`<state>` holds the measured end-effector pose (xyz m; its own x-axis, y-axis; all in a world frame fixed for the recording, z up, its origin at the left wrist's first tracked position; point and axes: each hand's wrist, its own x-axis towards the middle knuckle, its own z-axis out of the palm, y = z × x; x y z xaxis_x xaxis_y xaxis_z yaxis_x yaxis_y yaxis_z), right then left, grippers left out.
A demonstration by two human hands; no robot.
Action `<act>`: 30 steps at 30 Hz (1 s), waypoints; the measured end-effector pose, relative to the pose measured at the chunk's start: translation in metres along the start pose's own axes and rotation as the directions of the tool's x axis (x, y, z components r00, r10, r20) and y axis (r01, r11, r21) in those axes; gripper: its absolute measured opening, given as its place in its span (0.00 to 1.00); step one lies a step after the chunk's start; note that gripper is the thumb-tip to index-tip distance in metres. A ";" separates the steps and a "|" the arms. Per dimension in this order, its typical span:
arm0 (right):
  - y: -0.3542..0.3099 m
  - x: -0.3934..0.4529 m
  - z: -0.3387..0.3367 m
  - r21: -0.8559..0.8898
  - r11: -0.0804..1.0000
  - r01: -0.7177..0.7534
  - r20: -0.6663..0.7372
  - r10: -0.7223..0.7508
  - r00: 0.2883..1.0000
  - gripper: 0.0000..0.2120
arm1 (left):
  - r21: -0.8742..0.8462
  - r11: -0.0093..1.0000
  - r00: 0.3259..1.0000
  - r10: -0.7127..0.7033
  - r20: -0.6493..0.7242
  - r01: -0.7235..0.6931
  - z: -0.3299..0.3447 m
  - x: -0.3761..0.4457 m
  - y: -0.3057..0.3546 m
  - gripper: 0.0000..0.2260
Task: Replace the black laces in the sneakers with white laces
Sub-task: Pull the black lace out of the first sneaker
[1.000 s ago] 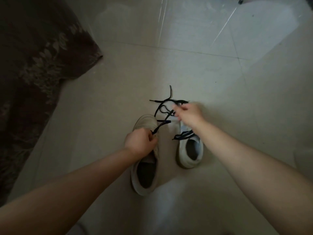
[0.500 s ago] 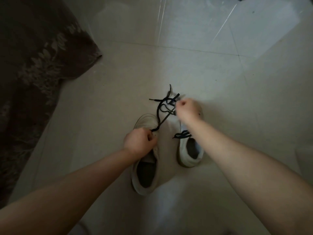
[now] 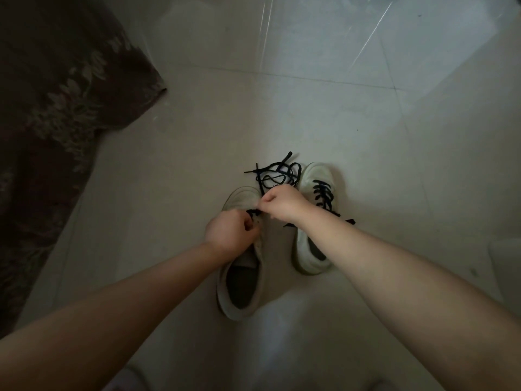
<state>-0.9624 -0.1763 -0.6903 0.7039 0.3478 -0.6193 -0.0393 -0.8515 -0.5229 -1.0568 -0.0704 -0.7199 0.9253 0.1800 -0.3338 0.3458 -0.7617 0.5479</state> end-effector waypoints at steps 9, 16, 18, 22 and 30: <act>0.009 0.003 -0.030 0.126 0.989 0.076 -0.402 -0.019 0.915 0.03 | -0.014 1.000 1.000 -0.003 0.004 0.003 0.002 0.001 -0.001 0.19; 0.035 0.008 -0.051 0.066 0.992 0.110 -0.577 -0.053 0.815 0.07 | 0.017 1.000 1.000 -0.025 -0.013 0.025 0.003 0.000 0.002 0.18; 0.031 0.002 -0.033 -0.098 0.961 0.258 -0.439 -0.275 0.855 0.12 | 0.015 1.000 0.999 -0.024 -0.021 0.024 0.004 0.000 0.001 0.18; 0.017 -0.002 -0.007 -0.316 0.866 0.387 -0.013 -0.412 0.911 0.13 | 0.003 1.000 1.000 -0.021 -0.015 0.021 0.004 0.001 0.001 0.17; 0.027 -0.007 0.003 -0.268 0.927 0.263 0.062 -0.256 0.965 0.07 | 0.015 1.000 1.000 -0.010 -0.015 0.010 0.003 0.001 0.001 0.17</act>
<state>-0.9703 -0.2004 -0.7013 0.6453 0.5777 -0.4999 0.3390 -0.8029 -0.4903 -1.0560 -0.0729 -0.7221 0.9242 0.1970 -0.3273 0.3527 -0.7689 0.5332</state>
